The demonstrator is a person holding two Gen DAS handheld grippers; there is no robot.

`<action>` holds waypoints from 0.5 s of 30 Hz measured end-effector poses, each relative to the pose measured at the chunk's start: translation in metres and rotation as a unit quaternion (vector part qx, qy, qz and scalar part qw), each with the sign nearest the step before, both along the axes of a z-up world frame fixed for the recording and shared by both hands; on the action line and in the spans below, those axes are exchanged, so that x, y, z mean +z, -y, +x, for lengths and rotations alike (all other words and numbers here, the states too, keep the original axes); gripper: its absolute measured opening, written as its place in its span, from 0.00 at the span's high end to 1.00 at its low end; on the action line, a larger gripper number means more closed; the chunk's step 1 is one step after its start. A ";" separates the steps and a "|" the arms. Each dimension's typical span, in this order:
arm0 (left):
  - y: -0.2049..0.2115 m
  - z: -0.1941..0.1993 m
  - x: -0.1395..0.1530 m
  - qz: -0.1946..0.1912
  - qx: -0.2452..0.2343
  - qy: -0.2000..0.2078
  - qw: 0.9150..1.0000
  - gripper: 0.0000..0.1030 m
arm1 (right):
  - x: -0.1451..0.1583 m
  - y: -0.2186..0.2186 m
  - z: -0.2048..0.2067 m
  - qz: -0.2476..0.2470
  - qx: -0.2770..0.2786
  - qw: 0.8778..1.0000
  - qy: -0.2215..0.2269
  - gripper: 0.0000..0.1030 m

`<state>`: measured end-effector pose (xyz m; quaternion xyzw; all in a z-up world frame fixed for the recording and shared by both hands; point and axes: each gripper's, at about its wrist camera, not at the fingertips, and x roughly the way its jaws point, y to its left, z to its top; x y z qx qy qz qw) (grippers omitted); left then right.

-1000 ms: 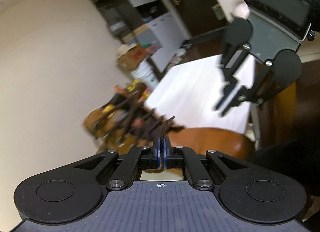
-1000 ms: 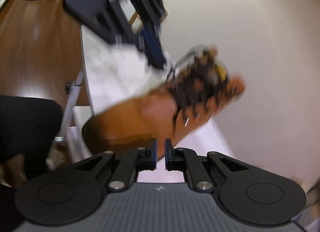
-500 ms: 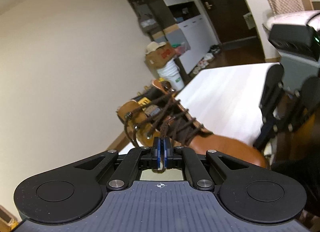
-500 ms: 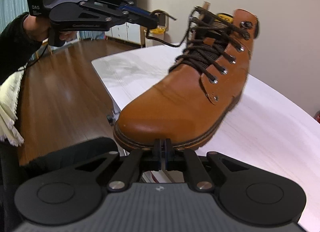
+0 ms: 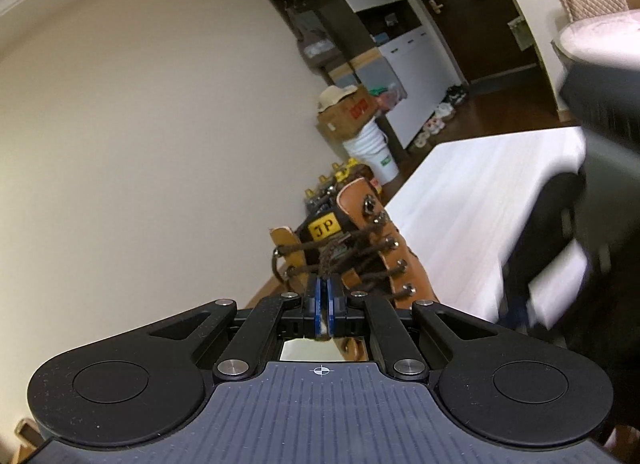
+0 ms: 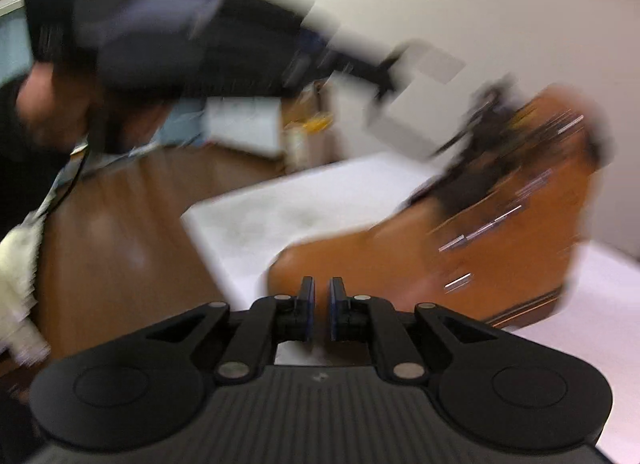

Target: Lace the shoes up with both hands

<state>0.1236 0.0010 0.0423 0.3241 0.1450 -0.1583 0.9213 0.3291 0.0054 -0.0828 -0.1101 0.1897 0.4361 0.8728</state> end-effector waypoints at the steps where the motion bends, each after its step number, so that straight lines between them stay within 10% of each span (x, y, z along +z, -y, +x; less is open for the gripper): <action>1: 0.003 0.003 0.000 0.000 -0.002 0.001 1.000 0.97 | 0.009 0.006 0.001 0.003 -0.037 0.999 0.029 0.90; 6: 0.009 0.010 -0.006 0.015 0.010 0.016 1.000 0.97 | 0.038 0.016 0.011 -0.001 -0.155 0.982 0.108 0.75; 15: 0.004 0.006 -0.009 -0.003 0.011 0.006 1.000 0.96 | 0.035 -0.026 0.015 -0.019 -0.202 0.968 0.150 0.75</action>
